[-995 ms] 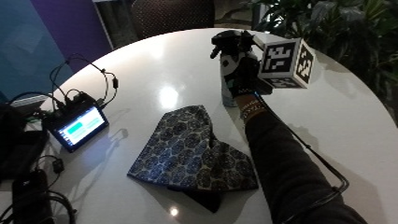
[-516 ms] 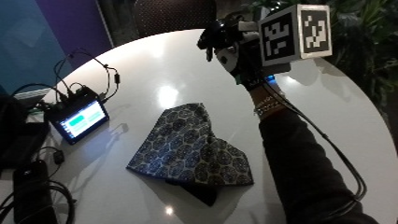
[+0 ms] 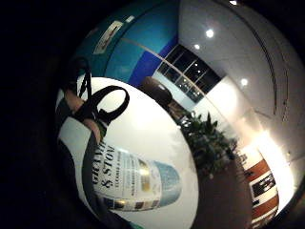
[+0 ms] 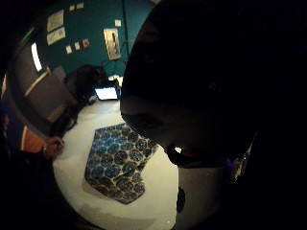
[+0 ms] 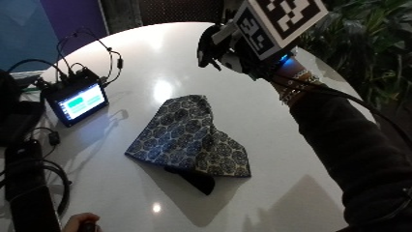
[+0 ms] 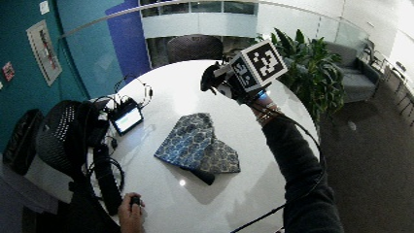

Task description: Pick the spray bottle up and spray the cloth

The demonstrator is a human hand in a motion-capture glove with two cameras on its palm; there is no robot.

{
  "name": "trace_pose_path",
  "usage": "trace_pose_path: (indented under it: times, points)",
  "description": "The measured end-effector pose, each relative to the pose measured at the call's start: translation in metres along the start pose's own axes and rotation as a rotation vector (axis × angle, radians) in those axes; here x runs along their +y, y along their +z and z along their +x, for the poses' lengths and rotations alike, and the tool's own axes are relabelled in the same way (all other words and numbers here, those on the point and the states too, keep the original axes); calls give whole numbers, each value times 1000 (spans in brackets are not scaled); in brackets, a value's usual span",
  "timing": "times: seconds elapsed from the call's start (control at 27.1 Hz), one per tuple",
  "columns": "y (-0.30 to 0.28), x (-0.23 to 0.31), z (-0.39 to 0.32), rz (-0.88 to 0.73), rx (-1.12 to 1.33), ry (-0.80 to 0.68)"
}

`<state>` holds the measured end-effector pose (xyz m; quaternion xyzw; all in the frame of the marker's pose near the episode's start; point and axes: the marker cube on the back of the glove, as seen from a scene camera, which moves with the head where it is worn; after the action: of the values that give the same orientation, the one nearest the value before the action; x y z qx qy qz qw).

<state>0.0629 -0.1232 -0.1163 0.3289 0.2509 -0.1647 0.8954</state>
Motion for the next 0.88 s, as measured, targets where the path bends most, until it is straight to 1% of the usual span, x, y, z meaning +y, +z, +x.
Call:
trace_pose_path:
  times: [0.18, 0.29, 0.37, 0.52, 0.66, 0.88]
  points:
    - [6, 2, -1, -43, 156, -116]
    - [10, 10, -20, -60, 205, -227]
    - [8, 17, -32, -70, 226, -275]
    - [8, 31, -55, -70, 242, -340]
    - [11, 42, -83, -28, 187, -397]
    - [17, 66, -94, -102, 178, -426]
